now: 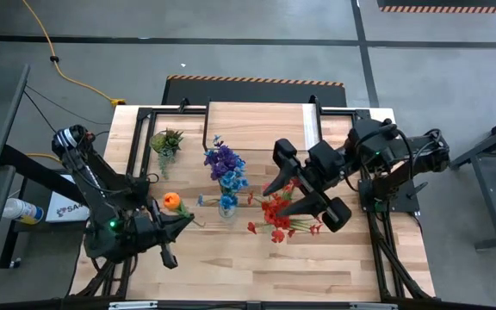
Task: Pick and place flowers into a vace then onto a shelf
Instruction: Put the orange tulip into the left transparent vase
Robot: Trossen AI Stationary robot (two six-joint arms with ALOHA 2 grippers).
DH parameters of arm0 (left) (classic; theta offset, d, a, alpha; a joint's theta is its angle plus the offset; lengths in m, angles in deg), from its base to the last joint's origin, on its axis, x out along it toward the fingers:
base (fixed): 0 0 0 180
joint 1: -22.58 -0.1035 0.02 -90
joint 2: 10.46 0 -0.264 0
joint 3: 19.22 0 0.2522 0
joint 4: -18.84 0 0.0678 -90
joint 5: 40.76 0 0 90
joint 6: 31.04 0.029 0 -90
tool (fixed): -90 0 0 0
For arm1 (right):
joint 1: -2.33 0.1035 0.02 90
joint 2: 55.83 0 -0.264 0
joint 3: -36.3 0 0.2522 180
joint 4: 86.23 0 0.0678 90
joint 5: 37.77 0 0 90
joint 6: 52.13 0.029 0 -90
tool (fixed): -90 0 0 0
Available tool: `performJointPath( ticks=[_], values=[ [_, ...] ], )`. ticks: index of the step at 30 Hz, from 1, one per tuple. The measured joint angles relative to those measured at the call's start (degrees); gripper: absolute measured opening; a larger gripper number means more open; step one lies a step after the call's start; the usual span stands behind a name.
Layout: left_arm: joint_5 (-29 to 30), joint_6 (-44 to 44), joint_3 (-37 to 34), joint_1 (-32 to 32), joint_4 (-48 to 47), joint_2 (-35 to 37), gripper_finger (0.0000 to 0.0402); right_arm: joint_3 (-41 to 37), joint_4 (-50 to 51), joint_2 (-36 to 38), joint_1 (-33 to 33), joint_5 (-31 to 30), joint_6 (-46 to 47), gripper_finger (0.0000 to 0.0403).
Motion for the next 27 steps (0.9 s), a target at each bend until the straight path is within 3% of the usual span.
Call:
performJointPath(
  ticks=[5,9,14,19,23,27],
  values=[
    [-1.1,12.1,0.0,0.0,10.8,3.5,0.003,0.0,1.5,0.0,0.4,0.0,0.0,0.0193],
    [-7.8,26.0,0.0,0.0,20.7,6.5,0.003,0.0,2.4,0.0,0.4,0.1,0.6,0.0193],
    [-10.6,35.7,0.0,0.0,24.2,8.8,0.003,0.0,5.7,0.0,0.4,0.2,0.7,0.0193],
    [-12.9,35.7,-1.7,0.0,24.1,8.8,0.003,0.0,8.9,0.0,0.4,0.2,0.7,0.0193],
    [-14.5,27.9,-6.1,0.0,24.1,8.8,0.003,0.0,9.2,0.0,0.4,0.2,0.7,0.0193],
    [-12.5,20.6,-11.0,-0.1,24.2,8.7,0.003,0.0,9.1,0.0,0.4,0.2,0.7,0.0193]
  ],
)
